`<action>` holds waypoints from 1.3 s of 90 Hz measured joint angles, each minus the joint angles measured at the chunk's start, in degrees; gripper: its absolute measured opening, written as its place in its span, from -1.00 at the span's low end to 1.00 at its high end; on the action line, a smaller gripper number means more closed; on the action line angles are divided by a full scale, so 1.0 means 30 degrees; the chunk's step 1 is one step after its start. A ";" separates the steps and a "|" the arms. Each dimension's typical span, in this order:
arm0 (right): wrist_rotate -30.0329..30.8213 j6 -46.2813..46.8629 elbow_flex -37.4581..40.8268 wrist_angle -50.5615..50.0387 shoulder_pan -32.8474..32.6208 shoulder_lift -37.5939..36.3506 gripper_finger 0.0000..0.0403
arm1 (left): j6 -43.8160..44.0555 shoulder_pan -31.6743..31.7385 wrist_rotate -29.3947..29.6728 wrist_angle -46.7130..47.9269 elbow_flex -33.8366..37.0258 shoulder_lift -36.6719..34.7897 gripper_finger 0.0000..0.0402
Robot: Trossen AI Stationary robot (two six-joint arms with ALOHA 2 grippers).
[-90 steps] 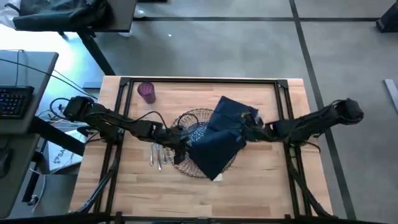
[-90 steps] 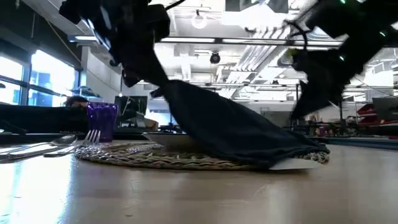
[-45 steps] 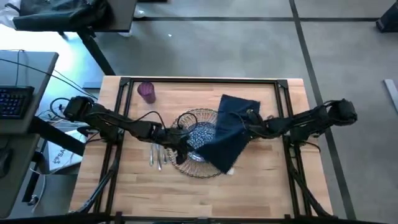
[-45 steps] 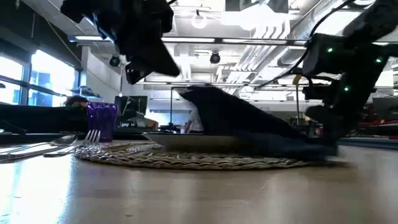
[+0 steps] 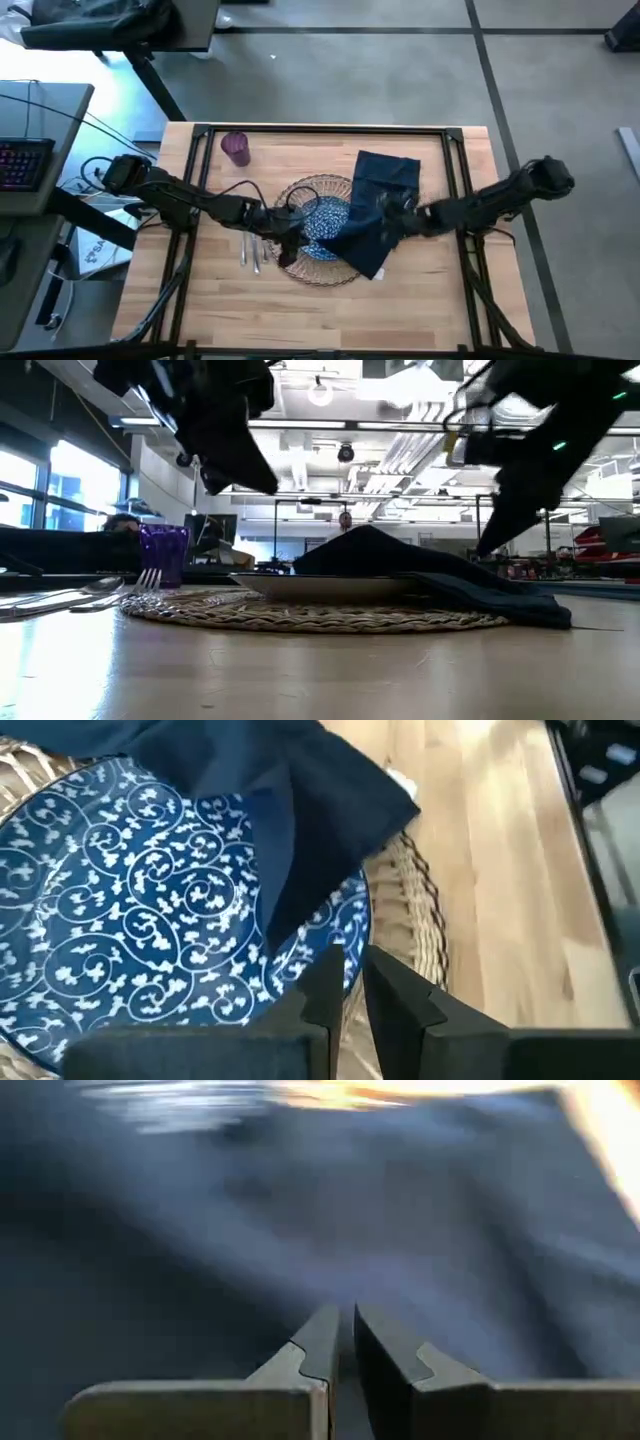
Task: Set table place
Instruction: Fold the blue napkin
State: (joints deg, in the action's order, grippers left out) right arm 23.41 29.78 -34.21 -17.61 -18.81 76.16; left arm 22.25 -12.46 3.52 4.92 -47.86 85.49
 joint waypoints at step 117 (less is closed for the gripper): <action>0.0427 0.6264 -0.8305 -0.5908 -0.6269 1.0080 -0.77 | -0.0624 -0.0782 0.1379 0.0369 0.0000 0.0001 -0.86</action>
State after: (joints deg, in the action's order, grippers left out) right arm 24.69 48.58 -59.13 -35.34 -37.62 106.40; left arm 20.38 -14.81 7.66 6.03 -47.86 85.49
